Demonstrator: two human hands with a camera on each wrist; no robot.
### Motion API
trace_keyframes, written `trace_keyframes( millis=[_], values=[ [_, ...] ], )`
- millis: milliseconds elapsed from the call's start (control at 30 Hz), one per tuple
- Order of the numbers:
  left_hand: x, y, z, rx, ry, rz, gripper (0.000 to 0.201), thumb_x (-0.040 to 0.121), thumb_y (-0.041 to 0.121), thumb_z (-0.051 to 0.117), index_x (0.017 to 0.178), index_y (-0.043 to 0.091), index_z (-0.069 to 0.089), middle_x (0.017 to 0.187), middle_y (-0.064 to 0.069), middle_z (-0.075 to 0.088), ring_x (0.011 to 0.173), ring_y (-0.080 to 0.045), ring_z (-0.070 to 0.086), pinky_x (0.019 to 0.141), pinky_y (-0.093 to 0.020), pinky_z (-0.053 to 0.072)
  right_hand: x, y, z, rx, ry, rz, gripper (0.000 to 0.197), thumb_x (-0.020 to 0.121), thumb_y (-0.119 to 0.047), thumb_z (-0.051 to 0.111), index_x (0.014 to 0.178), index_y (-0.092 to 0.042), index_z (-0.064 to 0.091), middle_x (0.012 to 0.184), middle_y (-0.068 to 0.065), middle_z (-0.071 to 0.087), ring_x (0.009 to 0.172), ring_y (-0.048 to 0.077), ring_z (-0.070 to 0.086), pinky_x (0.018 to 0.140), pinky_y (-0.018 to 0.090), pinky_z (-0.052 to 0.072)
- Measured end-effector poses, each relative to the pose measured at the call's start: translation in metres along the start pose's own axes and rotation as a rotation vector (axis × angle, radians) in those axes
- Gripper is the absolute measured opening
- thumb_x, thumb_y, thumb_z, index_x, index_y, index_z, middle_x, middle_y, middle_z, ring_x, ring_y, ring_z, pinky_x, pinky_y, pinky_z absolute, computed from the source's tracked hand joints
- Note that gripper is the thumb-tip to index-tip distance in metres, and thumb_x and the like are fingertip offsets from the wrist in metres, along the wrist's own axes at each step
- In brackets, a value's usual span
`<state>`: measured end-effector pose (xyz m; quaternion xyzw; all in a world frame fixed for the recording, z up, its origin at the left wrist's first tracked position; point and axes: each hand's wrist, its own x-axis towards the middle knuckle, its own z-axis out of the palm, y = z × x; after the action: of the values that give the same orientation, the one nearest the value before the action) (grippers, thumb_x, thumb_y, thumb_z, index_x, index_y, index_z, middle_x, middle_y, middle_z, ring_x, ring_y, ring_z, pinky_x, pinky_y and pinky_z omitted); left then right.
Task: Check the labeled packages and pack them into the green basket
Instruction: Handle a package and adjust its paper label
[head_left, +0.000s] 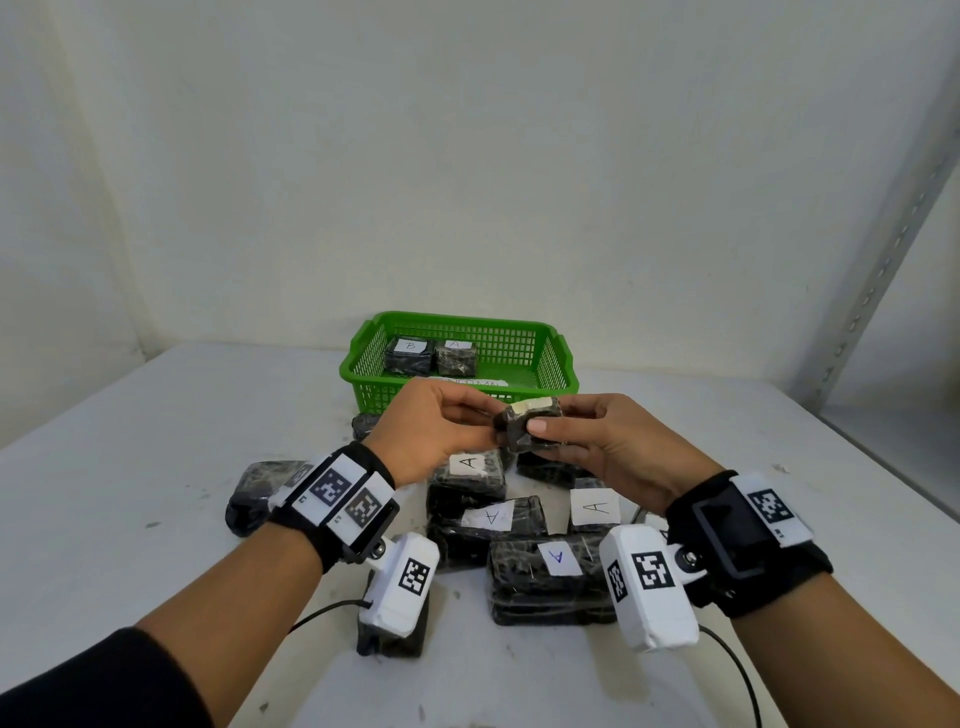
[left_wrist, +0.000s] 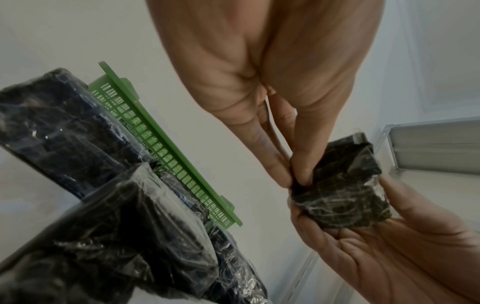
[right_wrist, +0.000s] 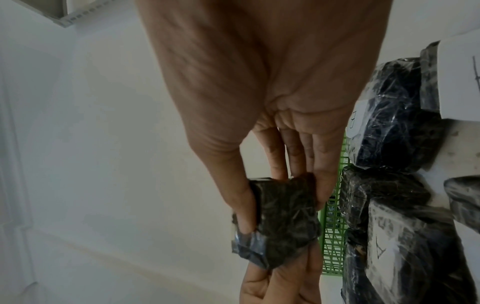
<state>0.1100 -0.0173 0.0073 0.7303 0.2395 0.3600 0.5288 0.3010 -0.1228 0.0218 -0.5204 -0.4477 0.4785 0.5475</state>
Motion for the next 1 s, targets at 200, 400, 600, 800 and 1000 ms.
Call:
trace_keyframes(
  millis=[200,400,600,800,1000],
  values=[
    [0.002,0.002,0.001,0.012,0.033,0.049,0.027,0.071,-0.004,0.081,0.096,0.007,0.077,0.090,-0.008,0.078,0.085,-0.018,0.075,0.075,-0.023,0.059,0.000,-0.004,0.002,-0.010,0.036,0.018,0.063,0.067,-0.013,0.084,0.125,0.005,0.068,0.123,0.019,0.074,0.113,0.028,0.073,0.101,0.036,0.058],
    [0.004,0.003,-0.003,0.086,0.040,0.139,0.030,0.074,-0.013,0.074,0.095,0.009,0.077,0.096,-0.003,0.077,0.094,-0.018,0.073,0.085,-0.027,0.058,-0.005,-0.008,0.008,-0.008,-0.017,0.182,0.048,0.080,-0.029,0.078,0.118,-0.002,0.071,0.115,0.026,0.073,0.095,0.032,0.074,0.091,0.037,0.063],
    [-0.001,-0.003,0.000,-0.179,-0.063,0.024,0.040,0.088,-0.008,0.061,0.126,0.007,0.062,0.122,-0.011,0.068,0.109,-0.024,0.068,0.086,-0.035,0.058,-0.002,-0.001,0.010,0.007,0.110,0.059,0.040,0.087,0.006,0.073,0.125,-0.001,0.063,0.113,0.022,0.076,0.101,0.040,0.074,0.099,0.052,0.058],
    [0.002,-0.004,0.002,-0.062,-0.045,0.074,0.056,0.071,0.004,0.084,0.122,0.017,0.066,0.115,-0.006,0.072,0.106,-0.023,0.069,0.094,-0.040,0.056,-0.004,0.000,0.011,-0.008,0.162,-0.022,0.045,0.082,0.002,0.079,0.124,-0.003,0.064,0.116,0.020,0.075,0.109,0.043,0.072,0.102,0.055,0.055],
    [0.003,-0.002,0.003,-0.022,-0.006,0.162,0.051,0.063,-0.001,0.088,0.108,0.014,0.068,0.107,-0.004,0.073,0.104,-0.020,0.069,0.097,-0.042,0.054,-0.008,-0.007,0.014,0.037,0.053,0.103,0.050,0.076,-0.041,0.076,0.116,-0.011,0.073,0.107,0.018,0.076,0.099,0.034,0.075,0.096,0.041,0.060]
  ],
)
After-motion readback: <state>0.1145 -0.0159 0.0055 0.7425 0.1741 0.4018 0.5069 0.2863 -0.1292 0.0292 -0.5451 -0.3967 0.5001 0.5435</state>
